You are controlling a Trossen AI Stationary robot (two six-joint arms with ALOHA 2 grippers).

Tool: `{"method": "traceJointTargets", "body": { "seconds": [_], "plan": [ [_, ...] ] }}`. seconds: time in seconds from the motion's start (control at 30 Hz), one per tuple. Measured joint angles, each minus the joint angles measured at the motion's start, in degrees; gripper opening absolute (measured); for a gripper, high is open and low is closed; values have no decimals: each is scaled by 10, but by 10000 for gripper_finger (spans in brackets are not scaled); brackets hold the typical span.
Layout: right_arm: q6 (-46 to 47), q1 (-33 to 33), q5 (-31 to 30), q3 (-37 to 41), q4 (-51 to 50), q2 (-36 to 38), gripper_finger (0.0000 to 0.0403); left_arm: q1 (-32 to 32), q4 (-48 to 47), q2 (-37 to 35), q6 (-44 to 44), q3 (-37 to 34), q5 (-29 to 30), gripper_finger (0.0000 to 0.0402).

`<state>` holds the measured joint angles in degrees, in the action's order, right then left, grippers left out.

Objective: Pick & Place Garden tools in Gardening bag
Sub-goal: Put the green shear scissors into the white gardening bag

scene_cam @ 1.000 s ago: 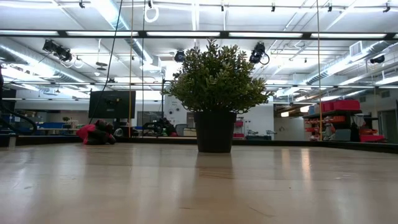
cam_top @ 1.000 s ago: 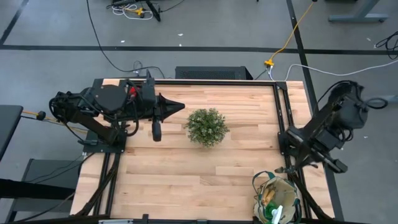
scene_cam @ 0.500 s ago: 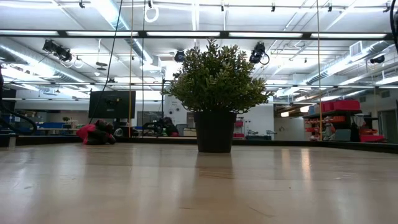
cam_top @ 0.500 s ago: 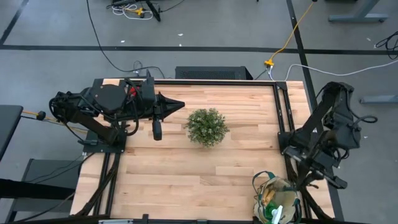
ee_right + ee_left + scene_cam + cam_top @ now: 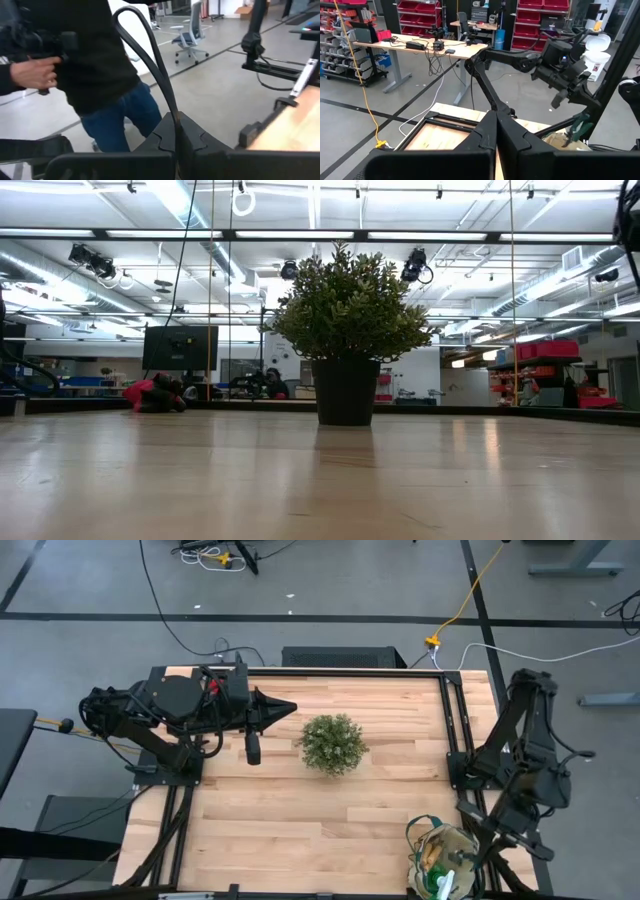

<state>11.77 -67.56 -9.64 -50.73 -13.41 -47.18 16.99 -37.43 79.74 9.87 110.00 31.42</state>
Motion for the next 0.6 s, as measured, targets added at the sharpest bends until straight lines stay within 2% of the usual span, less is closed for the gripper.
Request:
{"method": "traceJointTargets", "body": {
  "seconds": [0.13, 0.6],
  "plan": [
    [2, -15, 0, 29, 37, 0, 0, 0, 0, 0, 0, 0, 0, 4],
    [28, -78, -5, 67, 45, 0, 0, 0, 1, 0, 0, 0, 1, 5]
  ]
}}
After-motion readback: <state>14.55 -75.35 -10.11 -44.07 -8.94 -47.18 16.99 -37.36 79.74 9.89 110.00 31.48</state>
